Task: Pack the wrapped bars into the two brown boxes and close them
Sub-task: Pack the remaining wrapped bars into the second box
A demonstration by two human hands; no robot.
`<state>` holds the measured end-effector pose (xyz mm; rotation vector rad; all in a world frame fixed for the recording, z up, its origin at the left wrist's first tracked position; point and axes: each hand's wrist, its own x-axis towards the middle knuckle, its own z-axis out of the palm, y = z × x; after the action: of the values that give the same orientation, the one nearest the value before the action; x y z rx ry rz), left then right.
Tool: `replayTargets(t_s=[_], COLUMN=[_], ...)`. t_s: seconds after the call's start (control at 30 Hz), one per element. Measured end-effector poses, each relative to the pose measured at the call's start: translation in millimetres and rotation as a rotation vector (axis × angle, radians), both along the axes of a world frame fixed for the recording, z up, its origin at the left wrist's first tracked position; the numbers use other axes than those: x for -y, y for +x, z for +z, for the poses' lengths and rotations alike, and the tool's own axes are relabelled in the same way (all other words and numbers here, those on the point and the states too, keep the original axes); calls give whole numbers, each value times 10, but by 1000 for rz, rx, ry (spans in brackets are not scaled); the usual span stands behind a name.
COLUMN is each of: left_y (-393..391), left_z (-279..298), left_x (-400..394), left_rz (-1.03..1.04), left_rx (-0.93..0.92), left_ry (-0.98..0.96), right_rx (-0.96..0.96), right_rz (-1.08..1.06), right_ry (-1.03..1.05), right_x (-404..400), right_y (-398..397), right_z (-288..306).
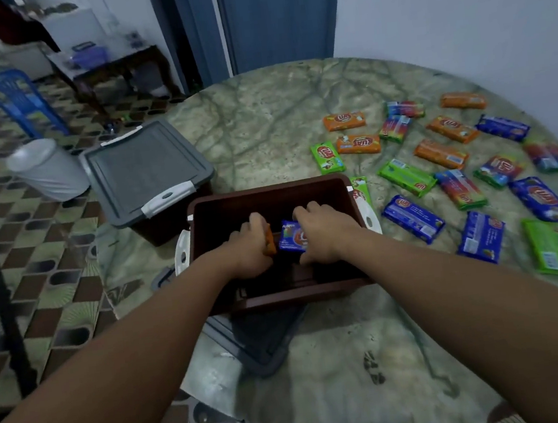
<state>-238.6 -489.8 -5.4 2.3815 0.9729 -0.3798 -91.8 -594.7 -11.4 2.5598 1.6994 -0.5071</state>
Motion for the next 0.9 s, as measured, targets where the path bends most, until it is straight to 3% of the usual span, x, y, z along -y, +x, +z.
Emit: replayTargets(t_s=[0.17,0.37,0.8,0.9], left_y=[49,67,47,54], left_z=[-233,-289,-437,-441], left_x=[-63,-223,-203,-205], left_rz=[-193,-255,-294,-283], left_rx=[-73,23,61,51], left_ry=[144,351,476,469], right_rx=[34,24,-42,51], right_rz=[35,40,-19,-10], right_ry=[-48,-34,62,83], right_x=[-57,-106,-109,-89], right_y=[48,106,65,65], right_z=[-168,-301,-349,-317])
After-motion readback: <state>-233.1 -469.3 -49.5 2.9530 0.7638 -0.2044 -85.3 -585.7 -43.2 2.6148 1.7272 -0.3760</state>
